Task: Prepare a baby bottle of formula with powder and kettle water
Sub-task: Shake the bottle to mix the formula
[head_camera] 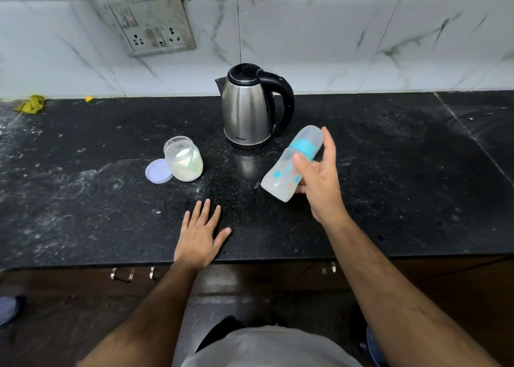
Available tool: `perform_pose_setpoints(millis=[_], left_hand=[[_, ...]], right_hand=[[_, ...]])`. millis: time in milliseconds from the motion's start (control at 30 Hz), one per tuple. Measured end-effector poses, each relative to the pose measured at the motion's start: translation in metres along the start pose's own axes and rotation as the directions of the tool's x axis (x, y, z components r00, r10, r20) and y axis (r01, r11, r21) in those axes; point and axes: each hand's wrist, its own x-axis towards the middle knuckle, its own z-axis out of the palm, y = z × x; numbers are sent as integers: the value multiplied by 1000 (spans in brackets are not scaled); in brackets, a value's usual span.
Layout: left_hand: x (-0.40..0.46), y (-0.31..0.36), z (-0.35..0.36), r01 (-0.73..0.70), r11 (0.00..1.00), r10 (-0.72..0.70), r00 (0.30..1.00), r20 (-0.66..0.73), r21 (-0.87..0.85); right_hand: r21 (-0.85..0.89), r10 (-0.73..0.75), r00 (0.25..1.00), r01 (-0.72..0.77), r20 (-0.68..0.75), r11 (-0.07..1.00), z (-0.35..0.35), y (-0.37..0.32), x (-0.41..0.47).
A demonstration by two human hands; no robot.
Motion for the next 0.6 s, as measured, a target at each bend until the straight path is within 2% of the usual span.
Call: perform_pose_setpoints(millis=[67,200,233,300,400,433,533,600], left_hand=[[1,1,0,3,1000,-3,1000,-4,9],[0,0,2,10,999,-10,1000,-4,30],[0,0,2,11,1000,-11,1000,-7,29],[0,0,2,14,1000,-13,1000,-11,19],[1,1,3,19,1000,-19,999,-30,0],[0,1,3,20,1000,-20,999,-38,-5],[0,1,3,24,1000,-25,999,-43,-20],[0,1,3,26,999,-27,998,-48,-26]], right_hand=[[46,19,1000,-19,-7,999,1,-5,-5],[-26,42,975,-38,218,999,6,-5,-24],[-26,36,971,-31,237,999,7,-6,-26],[31,4,984,-10,179,999,6,-11,-24],[111,-28,1000,26,12,994,2,-17,-16],[115,-20,1000,19,6,993,2,-18,-16],[26,13,987,-18,162,1000,3,-16,-25],[41,19,986,-26,169,999,2,-15,-27]])
